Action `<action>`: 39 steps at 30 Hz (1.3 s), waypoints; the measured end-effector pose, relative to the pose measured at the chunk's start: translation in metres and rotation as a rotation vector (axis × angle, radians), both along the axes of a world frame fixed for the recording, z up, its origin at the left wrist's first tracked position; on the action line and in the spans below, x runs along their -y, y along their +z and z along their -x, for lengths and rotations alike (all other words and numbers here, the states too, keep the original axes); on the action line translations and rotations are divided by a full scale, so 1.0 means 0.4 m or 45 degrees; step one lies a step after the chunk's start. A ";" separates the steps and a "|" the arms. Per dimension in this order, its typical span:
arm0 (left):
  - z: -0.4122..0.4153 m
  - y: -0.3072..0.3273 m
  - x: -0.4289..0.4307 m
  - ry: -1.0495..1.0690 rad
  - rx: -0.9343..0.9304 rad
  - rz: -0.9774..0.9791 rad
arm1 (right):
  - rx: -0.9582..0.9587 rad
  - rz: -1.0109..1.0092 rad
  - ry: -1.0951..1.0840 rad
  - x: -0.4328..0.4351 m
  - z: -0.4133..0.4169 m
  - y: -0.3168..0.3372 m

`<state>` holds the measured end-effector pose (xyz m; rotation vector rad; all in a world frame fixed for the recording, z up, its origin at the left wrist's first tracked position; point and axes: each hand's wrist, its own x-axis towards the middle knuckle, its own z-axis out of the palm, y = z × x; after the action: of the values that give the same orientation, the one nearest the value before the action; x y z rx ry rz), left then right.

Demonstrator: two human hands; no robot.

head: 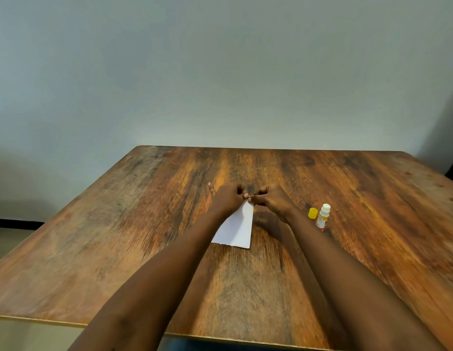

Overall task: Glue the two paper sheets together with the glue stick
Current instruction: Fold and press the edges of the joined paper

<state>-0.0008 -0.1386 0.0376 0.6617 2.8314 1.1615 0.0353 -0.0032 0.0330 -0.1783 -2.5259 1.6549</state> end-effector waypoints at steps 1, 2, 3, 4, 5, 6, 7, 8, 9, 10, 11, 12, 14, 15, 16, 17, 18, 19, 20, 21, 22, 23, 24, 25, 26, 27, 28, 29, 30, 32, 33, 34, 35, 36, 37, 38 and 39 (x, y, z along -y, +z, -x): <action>-0.001 0.000 -0.004 0.004 0.012 0.015 | -0.008 0.016 0.001 0.000 -0.001 0.000; 0.000 -0.002 -0.008 0.012 0.017 0.033 | -0.014 0.029 -0.003 0.001 -0.003 0.001; -0.001 -0.002 -0.011 0.029 0.021 0.033 | -0.019 0.048 -0.012 0.003 -0.004 0.001; -0.003 -0.004 -0.013 0.050 0.025 0.007 | -0.021 0.075 -0.025 0.005 -0.006 0.001; -0.003 -0.005 -0.015 0.076 0.035 -0.034 | -0.020 0.105 -0.036 0.006 -0.006 0.000; -0.003 -0.005 -0.015 0.104 0.046 -0.076 | -0.014 0.122 -0.047 0.010 -0.008 -0.001; -0.003 -0.005 -0.015 0.126 0.052 -0.103 | -0.009 0.125 -0.054 0.013 -0.008 -0.002; -0.003 -0.005 -0.013 0.146 0.049 -0.114 | -0.001 0.118 -0.060 0.016 -0.009 -0.005; -0.002 -0.005 -0.009 0.168 0.042 -0.124 | 0.009 0.102 -0.063 0.019 -0.009 -0.008; -0.002 -0.005 -0.005 0.192 0.032 -0.140 | 0.022 0.076 -0.064 0.023 -0.011 -0.010; 0.000 -0.004 0.000 0.215 0.024 -0.159 | 0.036 0.052 -0.062 0.027 -0.014 -0.011; 0.002 -0.003 0.004 0.230 0.020 -0.175 | 0.049 0.034 -0.065 0.032 -0.017 -0.011; 0.004 -0.007 0.012 0.228 0.011 -0.182 | 0.068 0.028 -0.090 0.041 -0.022 -0.013; 0.005 -0.009 0.014 0.213 0.002 -0.172 | 0.077 0.033 -0.107 0.045 -0.023 -0.012; 0.005 -0.010 0.017 0.191 -0.006 -0.156 | 0.088 0.033 -0.120 0.050 -0.023 -0.012; 0.004 -0.010 0.019 0.164 -0.008 -0.137 | 0.098 0.029 -0.124 0.053 -0.023 -0.013; 0.004 -0.008 0.020 0.132 -0.003 -0.123 | 0.105 0.025 -0.123 0.053 -0.022 -0.013; 0.005 -0.007 0.022 0.101 0.007 -0.116 | 0.105 0.025 -0.120 0.052 -0.021 -0.013; 0.007 -0.005 0.023 0.073 0.014 -0.107 | 0.099 0.029 -0.117 0.051 -0.020 -0.013; 0.008 -0.003 0.024 0.055 0.011 -0.085 | 0.088 0.036 -0.112 0.049 -0.019 -0.011; 0.008 0.000 0.024 0.050 -0.001 -0.053 | 0.073 0.037 -0.103 0.048 -0.018 -0.009; 0.009 0.002 0.024 0.056 -0.018 -0.027 | 0.054 0.033 -0.090 0.047 -0.017 -0.006; 0.010 0.004 0.023 0.070 -0.034 -0.014 | 0.040 0.032 -0.076 0.045 -0.016 -0.003; 0.011 0.005 0.024 0.086 -0.049 -0.017 | 0.034 0.039 -0.063 0.043 -0.015 -0.002; 0.011 0.007 0.024 0.106 -0.062 -0.031 | 0.038 0.036 -0.045 0.039 -0.015 -0.003; 0.011 0.009 0.026 0.132 -0.074 -0.055 | 0.054 0.014 -0.024 0.036 -0.013 -0.004; 0.012 0.011 0.029 0.163 -0.081 -0.085 | 0.079 -0.016 -0.002 0.034 -0.014 -0.008; 0.012 0.015 0.032 0.191 -0.082 -0.109 | 0.103 -0.038 0.013 0.032 -0.013 -0.012; 0.013 0.017 0.035 0.209 -0.081 -0.121 | 0.118 -0.041 0.018 0.030 -0.014 -0.017; 0.014 0.019 0.038 0.231 -0.083 -0.128 | 0.124 -0.026 0.015 0.027 -0.016 -0.019; 0.013 0.021 0.040 0.245 -0.086 -0.139 | 0.122 -0.020 0.018 0.026 -0.016 -0.019; 0.011 0.022 0.042 0.264 -0.086 -0.158 | 0.120 -0.019 0.022 0.025 -0.016 -0.017; 0.010 0.022 0.045 0.283 -0.085 -0.177 | 0.116 -0.019 0.025 0.024 -0.017 -0.015; 0.011 0.020 0.046 0.299 -0.083 -0.193 | 0.112 -0.020 0.028 0.023 -0.017 -0.012; 0.011 0.018 0.048 0.308 -0.083 -0.203 | 0.109 -0.025 0.033 0.021 -0.017 -0.010; 0.011 0.017 0.049 0.316 -0.085 -0.209 | 0.109 -0.034 0.038 0.019 -0.017 -0.008; 0.010 0.016 0.049 0.324 -0.089 -0.213 | 0.111 -0.045 0.042 0.018 -0.015 -0.007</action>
<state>-0.0049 -0.1583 0.0442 0.3581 2.9682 1.4518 0.0412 -0.0105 0.0301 -0.2113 -2.6332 1.6478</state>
